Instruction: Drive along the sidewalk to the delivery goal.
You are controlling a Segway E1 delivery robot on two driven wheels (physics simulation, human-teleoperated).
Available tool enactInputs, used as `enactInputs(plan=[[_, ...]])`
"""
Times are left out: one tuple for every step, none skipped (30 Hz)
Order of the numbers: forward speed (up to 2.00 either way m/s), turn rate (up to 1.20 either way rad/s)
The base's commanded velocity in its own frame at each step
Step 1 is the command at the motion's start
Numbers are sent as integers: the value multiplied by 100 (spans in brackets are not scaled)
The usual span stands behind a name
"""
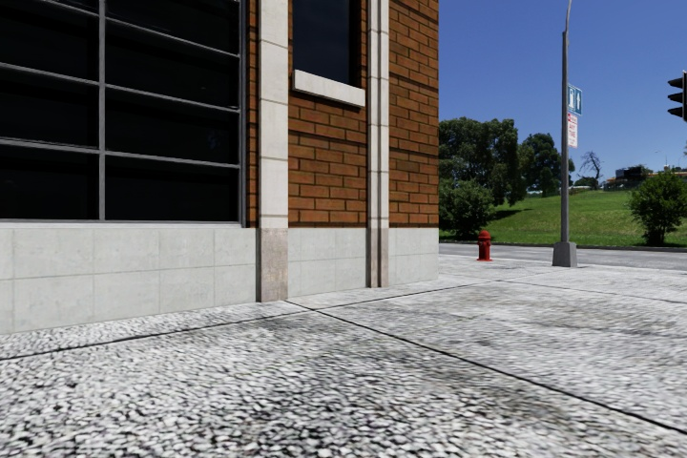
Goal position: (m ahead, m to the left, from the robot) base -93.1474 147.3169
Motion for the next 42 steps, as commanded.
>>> enactInputs(plan=[[0,0],[0,0],[0,0],[0,0],[0,0],[0,0],[0,0],[0,0],[0,0],[0,0],[0,0],[0,0],[0,0],[0,0],[0,0],[0,0],[0,0],[0,0],[0,0],[0,0],[0,0],[0,0],[0,0],[0,0],[0,0],[0,0],[0,0],[0,0],[0,0],[0,0],[0,12],[0,12],[0,32],[0,63],[0,80],[0,90],[0,90],[0,100],[0,105],[0,111],[0,115],[0,116]])
